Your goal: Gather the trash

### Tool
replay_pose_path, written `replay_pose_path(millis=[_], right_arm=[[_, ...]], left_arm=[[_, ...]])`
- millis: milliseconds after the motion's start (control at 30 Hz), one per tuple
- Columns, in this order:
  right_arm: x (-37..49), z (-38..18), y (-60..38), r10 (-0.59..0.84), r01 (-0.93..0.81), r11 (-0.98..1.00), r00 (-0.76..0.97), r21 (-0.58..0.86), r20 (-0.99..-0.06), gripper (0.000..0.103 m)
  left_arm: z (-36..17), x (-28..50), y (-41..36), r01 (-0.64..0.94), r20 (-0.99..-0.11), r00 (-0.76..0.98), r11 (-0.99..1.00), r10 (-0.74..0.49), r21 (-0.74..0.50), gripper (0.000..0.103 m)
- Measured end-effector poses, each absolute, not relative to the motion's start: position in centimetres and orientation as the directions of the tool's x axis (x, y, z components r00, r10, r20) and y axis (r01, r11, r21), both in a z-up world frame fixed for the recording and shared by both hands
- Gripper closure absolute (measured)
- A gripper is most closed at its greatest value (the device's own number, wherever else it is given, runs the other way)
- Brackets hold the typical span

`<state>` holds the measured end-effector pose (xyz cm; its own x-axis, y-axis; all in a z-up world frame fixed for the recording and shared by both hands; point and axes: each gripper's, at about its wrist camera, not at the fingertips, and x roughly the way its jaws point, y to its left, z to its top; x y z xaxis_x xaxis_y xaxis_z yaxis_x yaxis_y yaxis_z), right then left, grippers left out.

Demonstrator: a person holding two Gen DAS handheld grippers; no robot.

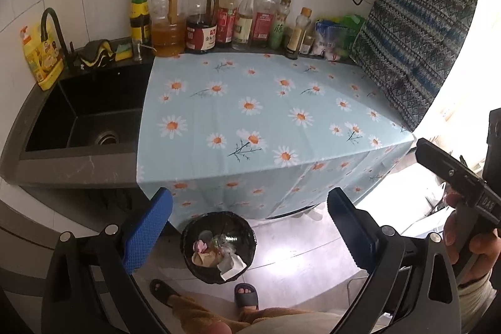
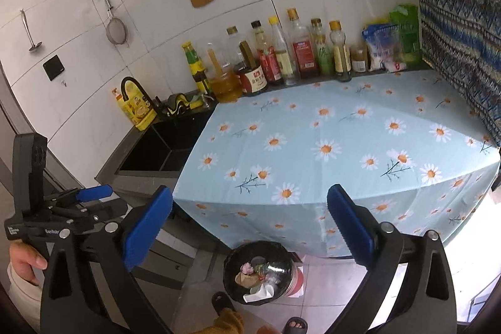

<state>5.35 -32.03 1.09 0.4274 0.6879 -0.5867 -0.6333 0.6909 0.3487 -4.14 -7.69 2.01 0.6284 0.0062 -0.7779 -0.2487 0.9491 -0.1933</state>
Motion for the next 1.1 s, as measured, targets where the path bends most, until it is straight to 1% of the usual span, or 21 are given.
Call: replay_pose_path(millis=[100,300,700,900,967,1100], right_arm=[[5.5,1.3,-32.0,0.683,-0.632,0.695,0.431,0.344,-0.59,0.005],[6.1,0.8,-32.2,0.662,-0.617,0.709,0.418,0.341,-0.622,0.005],[6.0,0.3,-32.7,0.656,-0.595,0.721,0.421,0.355,-0.626,0.005],[5.7,0.0,-32.4,0.65,-0.591,0.724,0.413,0.355,-0.638,0.005],[5.6,0.0,-32.3,0.654,-0.601,0.719,0.418,0.348,-0.63,0.005],[6.0,-0.3,-32.8,0.645,-0.583,0.732,0.427,0.353,-0.633,0.005]], left_arm=[[2.5,-4.1,-7.9,-0.254,-0.777,0.629,0.952,0.027,-0.173,0.007],[2.9,-4.0,-8.1,-0.26,-0.774,0.632,0.95,0.034,-0.171,0.007],[2.7,-4.7,-7.7,-0.27,-0.776,0.629,0.949,0.046,-0.163,0.007],[2.3,-4.9,-7.4,-0.275,-0.779,0.626,0.945,0.037,-0.176,0.007],[2.2,-5.0,-7.2,-0.275,-0.767,0.64,0.945,0.042,-0.178,0.007],[2.0,-5.2,-6.6,-0.289,-0.763,0.646,0.932,0.02,-0.22,0.007]])
